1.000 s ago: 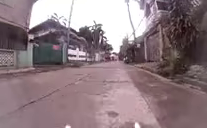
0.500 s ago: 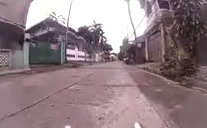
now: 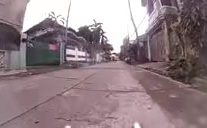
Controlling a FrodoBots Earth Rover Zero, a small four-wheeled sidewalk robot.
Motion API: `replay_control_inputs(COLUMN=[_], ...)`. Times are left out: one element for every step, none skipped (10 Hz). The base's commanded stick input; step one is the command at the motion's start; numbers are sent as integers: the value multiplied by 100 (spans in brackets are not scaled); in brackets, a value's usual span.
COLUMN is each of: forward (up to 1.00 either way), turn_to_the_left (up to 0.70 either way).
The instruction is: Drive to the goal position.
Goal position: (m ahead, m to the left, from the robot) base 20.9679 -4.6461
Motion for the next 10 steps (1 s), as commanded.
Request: replay_control_inputs(forward=[70,70,70,70,70,70,70,70,70,70], turn_to_the_left=[0,0,0,0,0,0,0,0,0,0])
